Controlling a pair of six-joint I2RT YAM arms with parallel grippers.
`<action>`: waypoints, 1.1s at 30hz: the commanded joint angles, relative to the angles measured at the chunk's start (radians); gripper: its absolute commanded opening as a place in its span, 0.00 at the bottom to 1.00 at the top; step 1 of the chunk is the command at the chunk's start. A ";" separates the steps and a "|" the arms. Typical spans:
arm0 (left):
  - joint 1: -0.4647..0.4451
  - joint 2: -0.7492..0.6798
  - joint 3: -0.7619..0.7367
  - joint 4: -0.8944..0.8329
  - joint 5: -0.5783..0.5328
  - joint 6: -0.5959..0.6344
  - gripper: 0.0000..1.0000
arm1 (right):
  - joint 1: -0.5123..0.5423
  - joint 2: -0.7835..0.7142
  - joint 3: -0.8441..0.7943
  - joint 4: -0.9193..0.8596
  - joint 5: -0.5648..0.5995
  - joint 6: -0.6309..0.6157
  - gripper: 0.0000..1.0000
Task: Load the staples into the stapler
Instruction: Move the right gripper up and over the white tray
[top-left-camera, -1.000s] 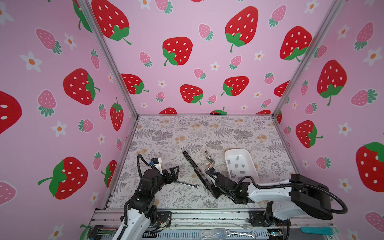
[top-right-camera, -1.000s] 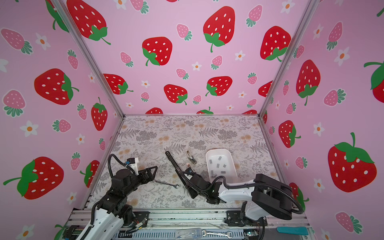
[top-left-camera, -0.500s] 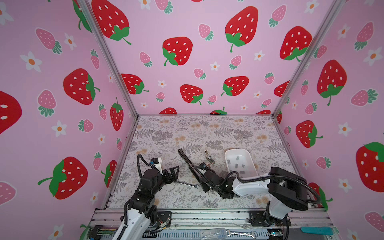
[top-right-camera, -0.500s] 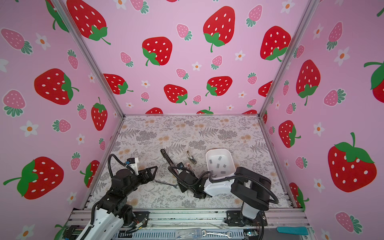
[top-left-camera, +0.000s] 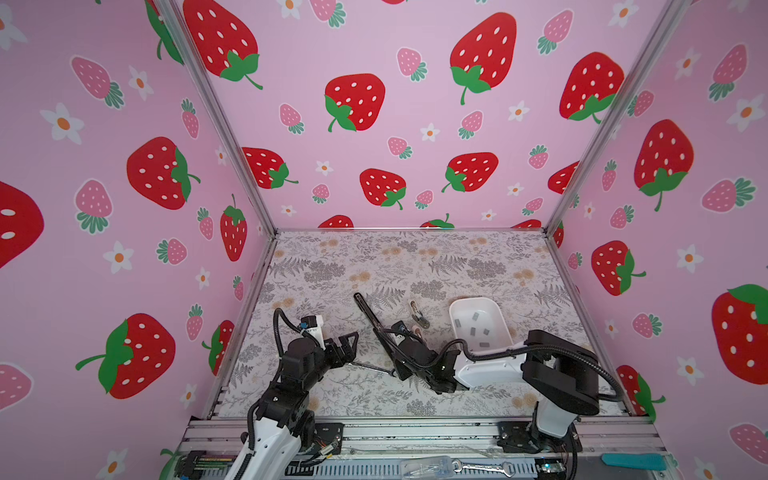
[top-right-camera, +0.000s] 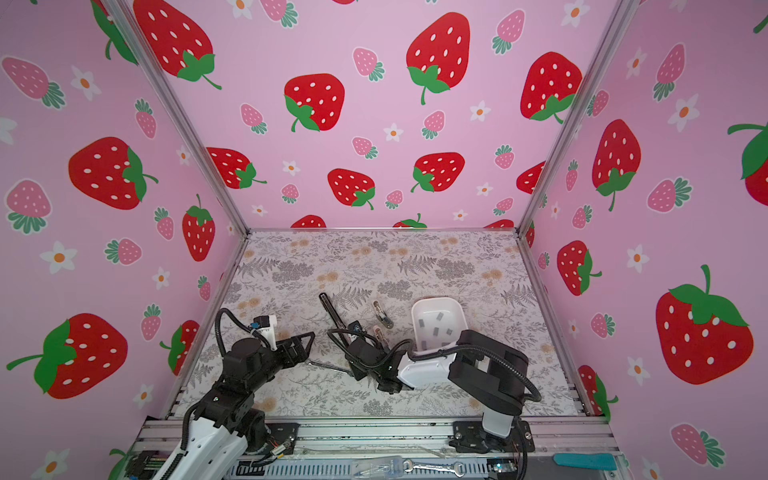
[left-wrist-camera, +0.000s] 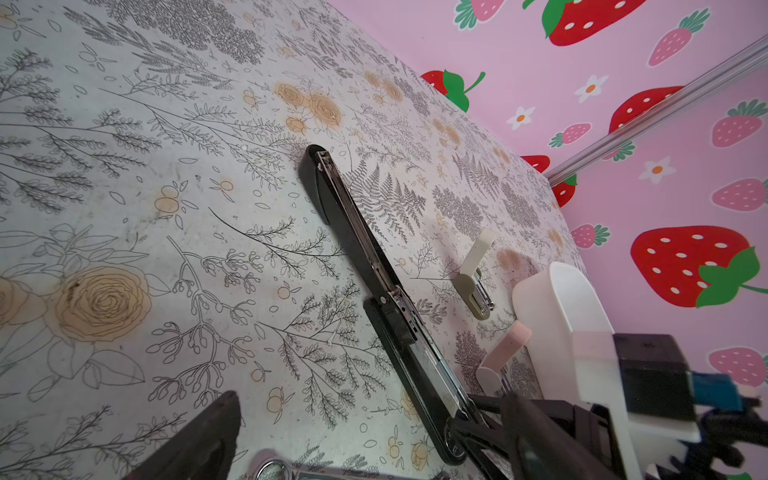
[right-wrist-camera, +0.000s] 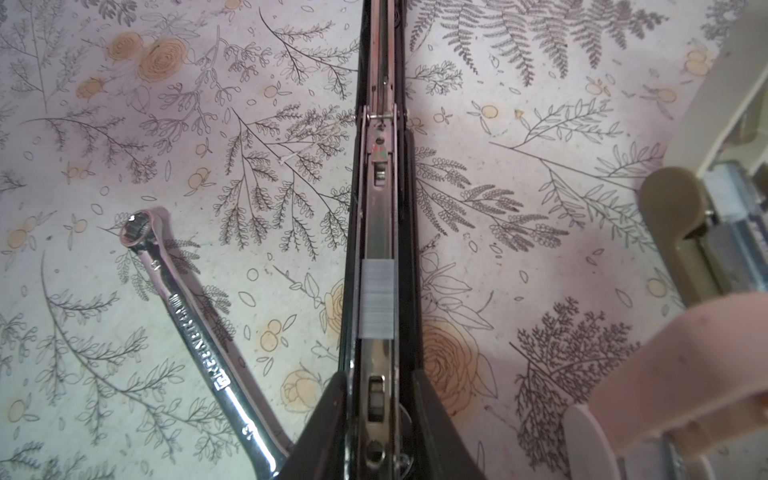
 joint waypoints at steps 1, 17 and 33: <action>0.001 0.007 0.014 0.034 -0.003 -0.032 0.99 | 0.004 -0.089 0.025 -0.054 0.030 -0.001 0.32; 0.003 0.454 0.116 0.452 -0.137 0.213 0.99 | -0.378 -0.565 -0.050 -0.388 0.160 -0.039 0.34; 0.033 0.707 0.110 0.697 -0.204 0.300 0.99 | -0.663 -0.331 -0.085 -0.420 -0.100 0.063 0.26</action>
